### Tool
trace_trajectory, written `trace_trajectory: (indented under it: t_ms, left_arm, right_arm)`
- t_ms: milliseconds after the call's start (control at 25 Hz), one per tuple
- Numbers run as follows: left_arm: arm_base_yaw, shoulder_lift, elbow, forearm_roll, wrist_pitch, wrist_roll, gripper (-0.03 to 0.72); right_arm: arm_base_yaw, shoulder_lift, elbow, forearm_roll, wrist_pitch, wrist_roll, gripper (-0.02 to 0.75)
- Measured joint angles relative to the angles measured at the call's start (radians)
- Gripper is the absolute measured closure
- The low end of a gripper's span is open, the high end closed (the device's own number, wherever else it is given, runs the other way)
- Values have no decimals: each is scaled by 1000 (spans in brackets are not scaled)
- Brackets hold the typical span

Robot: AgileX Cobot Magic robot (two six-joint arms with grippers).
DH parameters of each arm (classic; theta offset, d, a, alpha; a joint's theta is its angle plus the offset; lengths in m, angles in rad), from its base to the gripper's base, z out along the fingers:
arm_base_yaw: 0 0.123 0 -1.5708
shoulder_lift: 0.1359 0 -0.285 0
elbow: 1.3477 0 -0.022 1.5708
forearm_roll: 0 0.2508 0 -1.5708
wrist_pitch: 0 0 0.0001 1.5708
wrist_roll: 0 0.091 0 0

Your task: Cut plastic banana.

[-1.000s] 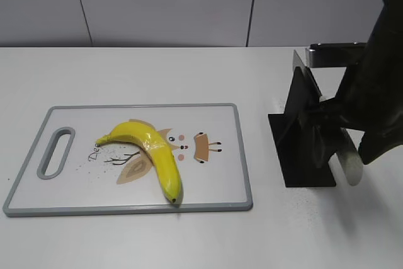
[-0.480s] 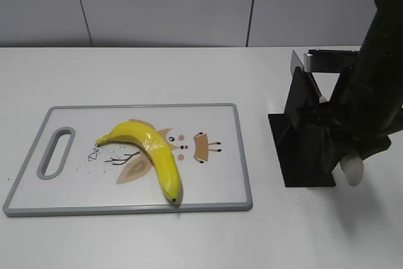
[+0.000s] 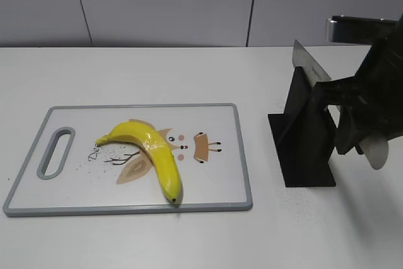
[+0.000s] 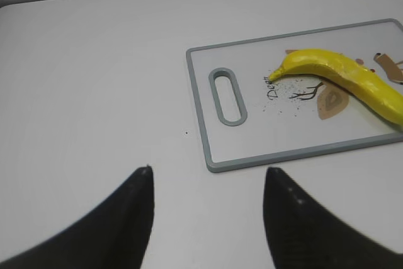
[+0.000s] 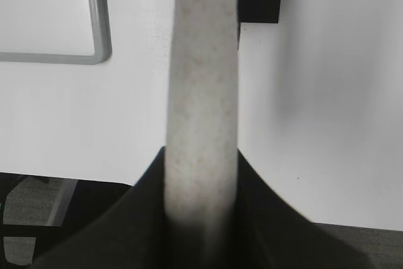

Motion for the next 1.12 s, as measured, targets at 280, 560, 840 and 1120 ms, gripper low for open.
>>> trace_trajectory:
  t_ms: [280,560,840,1120]
  left_arm:
    - [0,0,0,0,0,0,155]
    - [0,0,0,-1,3,0,157]
    - [0,106,-70,18,51,0,145]
    - [0,350,-161,8,-2,47,121]
  right_arm:
    - [0,-111,-22,-16,7,26,575]
    - [0,-158,-75,-23,13,33,575]
    - [0,-112,-147,-6,-17,-257,575]
    - [1,35,-326,57,8,-669,575]
